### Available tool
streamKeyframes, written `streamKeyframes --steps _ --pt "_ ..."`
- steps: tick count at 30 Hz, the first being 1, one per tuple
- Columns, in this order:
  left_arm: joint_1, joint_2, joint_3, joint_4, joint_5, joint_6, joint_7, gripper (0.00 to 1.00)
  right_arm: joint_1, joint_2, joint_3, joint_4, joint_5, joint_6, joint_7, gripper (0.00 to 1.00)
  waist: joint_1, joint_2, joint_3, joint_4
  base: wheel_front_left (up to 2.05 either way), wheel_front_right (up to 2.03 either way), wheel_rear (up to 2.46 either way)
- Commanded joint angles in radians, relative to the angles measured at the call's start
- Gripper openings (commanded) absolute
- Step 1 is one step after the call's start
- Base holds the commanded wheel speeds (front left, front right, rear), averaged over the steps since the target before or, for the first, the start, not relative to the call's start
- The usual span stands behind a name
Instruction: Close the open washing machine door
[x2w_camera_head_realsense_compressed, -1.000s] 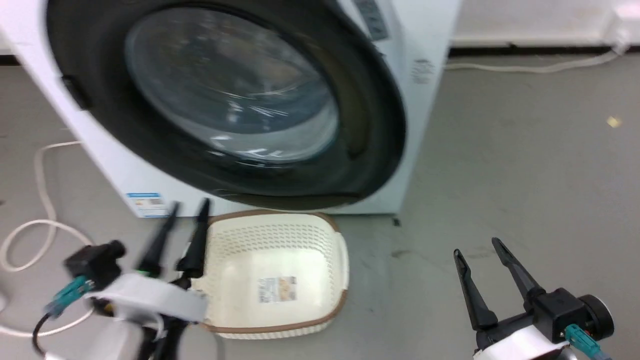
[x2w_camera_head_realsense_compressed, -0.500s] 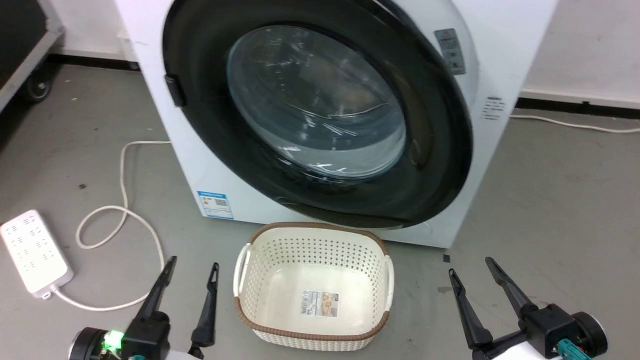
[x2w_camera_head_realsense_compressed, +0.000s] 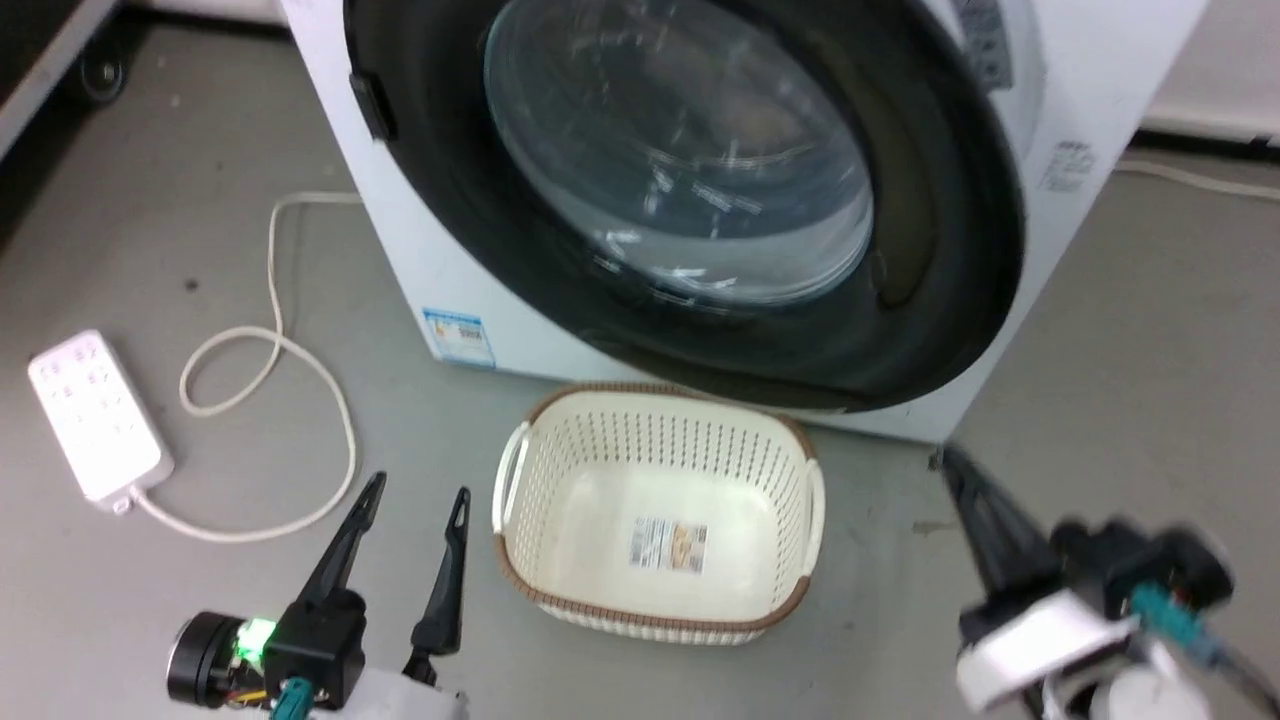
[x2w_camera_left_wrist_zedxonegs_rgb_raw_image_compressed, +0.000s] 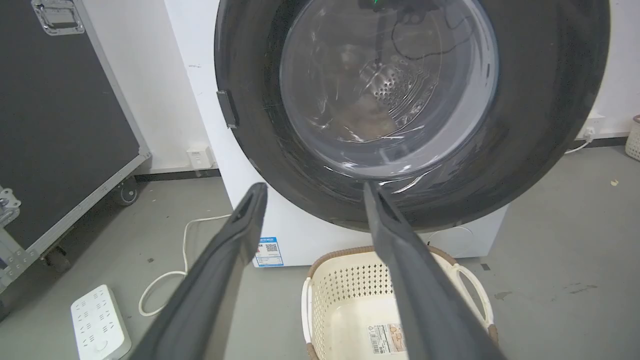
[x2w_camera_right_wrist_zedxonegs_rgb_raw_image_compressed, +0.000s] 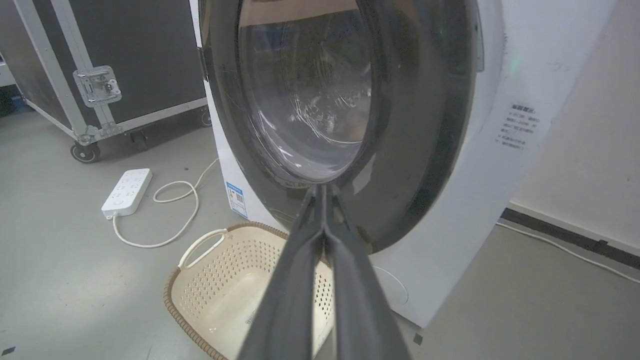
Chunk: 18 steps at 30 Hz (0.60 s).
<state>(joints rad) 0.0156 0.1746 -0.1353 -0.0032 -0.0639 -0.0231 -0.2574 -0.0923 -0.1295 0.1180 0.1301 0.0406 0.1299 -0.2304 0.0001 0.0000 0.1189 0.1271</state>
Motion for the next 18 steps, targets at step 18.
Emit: streamKeyframes --steps 18 --pt "-0.166 -0.064 0.0 -0.012 0.022 -0.039 -0.004 1.0 -0.643 -0.261 0.024 0.255 0.241 0.001 0.26 0.0 -0.0001 0.0 0.256 0.099 0.0 0.0 0.0"
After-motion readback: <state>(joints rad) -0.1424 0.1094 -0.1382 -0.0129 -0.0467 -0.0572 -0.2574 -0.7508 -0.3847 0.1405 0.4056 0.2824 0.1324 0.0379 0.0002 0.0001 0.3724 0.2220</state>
